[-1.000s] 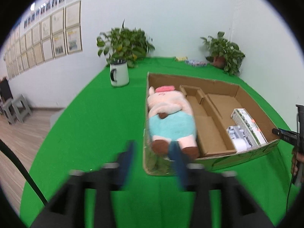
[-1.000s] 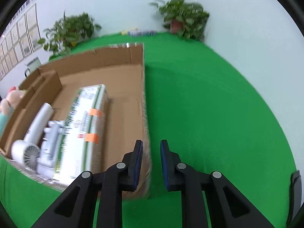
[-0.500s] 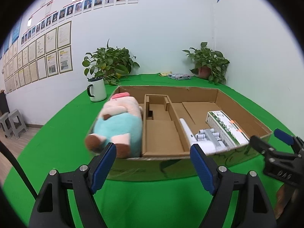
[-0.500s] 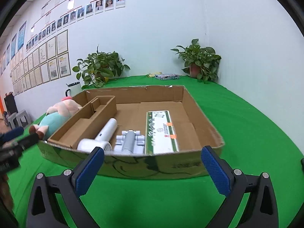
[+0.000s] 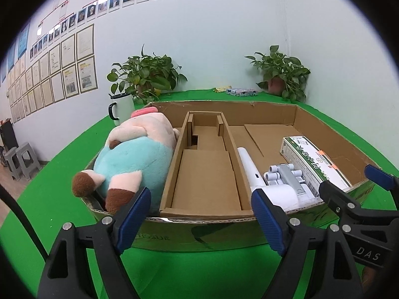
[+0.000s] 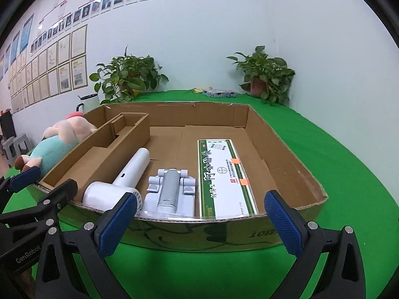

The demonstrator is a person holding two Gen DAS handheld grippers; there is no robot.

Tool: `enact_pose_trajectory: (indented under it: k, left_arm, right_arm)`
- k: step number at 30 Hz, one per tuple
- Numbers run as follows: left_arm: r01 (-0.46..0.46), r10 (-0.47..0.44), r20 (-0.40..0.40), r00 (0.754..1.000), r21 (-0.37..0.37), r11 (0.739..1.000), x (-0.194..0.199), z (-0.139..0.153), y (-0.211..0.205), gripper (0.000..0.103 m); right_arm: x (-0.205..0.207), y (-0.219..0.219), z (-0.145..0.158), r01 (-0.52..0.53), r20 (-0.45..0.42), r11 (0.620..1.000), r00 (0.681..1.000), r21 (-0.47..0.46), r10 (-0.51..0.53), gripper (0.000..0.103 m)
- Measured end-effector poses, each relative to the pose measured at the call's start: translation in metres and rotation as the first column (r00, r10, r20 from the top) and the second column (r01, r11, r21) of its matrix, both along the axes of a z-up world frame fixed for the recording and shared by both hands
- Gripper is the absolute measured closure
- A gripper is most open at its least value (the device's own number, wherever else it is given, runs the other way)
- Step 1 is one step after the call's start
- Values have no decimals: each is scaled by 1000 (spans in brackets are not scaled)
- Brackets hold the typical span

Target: Organize objects

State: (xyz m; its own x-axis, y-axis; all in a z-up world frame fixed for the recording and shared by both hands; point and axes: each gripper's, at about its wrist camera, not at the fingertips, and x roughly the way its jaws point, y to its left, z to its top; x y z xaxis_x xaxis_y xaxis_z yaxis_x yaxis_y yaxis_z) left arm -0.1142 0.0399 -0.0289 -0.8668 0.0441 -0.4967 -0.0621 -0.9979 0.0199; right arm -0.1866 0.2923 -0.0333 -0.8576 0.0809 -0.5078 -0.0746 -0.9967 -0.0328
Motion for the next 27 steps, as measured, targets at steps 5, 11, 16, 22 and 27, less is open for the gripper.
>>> enact_pose_trajectory:
  k: [5, 11, 16, 22, 27]
  left_arm:
    - [-22, 22, 5, 1000, -6, 1000, -1, 1, -3, 16]
    - [-22, 22, 5, 1000, -7, 1000, -1, 1, -3, 15]
    - [-21, 21, 5, 1000, -7, 1000, -3, 1, -4, 15]
    - [-21, 21, 6, 1000, -7, 1000, -3, 1, -4, 14]
    - [-22, 22, 6, 1000, -9, 1000, -3, 1, -4, 14]
  right_arm:
    - [-3, -4, -1, 6, 2, 1000, 1000, 8, -6, 0]
    - [-2, -5, -1, 6, 1, 1000, 1000, 7, -6, 0]
    - [-1, -5, 0, 7, 1, 1000, 1000, 7, -7, 0]
    - [-1, -5, 0, 8, 1, 1000, 1000, 6, -8, 0]
    - [-1, -7, 0, 8, 0, 1000, 1000, 5, -8, 0]
